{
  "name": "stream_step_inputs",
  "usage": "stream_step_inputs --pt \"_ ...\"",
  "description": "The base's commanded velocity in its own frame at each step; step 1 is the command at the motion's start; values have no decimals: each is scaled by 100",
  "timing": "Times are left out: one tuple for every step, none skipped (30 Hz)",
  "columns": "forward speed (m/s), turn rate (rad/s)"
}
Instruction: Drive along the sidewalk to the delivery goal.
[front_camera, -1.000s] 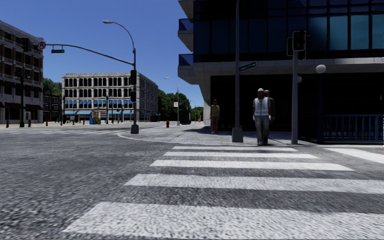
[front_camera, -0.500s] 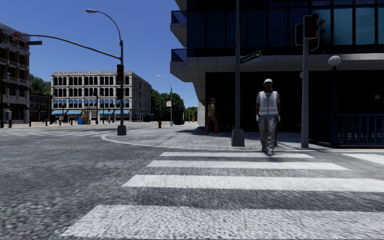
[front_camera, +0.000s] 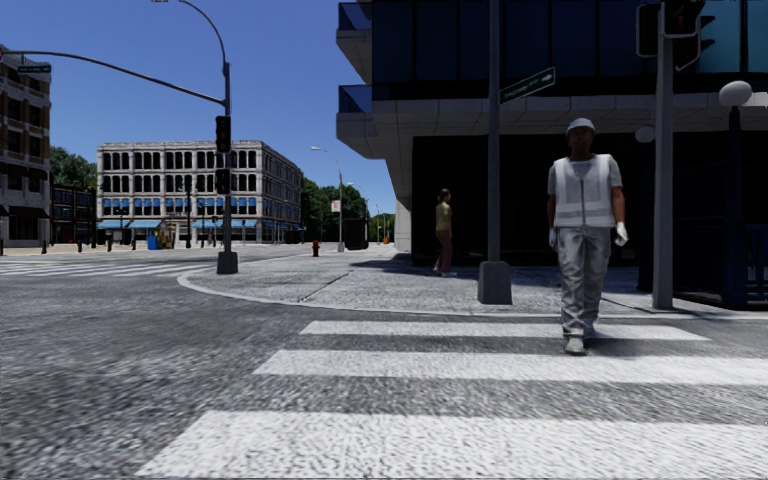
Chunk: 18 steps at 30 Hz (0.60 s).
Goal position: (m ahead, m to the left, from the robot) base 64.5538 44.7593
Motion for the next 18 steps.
stream_step_inputs --pt "200 0" --pt "200 0" --pt "200 0" --pt "200 0" --pt "200 0" --pt "200 0" --pt "200 0" --pt "200 0" --pt "200 0" --pt "200 0" --pt "200 0" --pt "200 0" --pt "200 0" --pt "200 0" --pt "200 0" --pt "200 0" --pt "200 0" --pt "200 0"
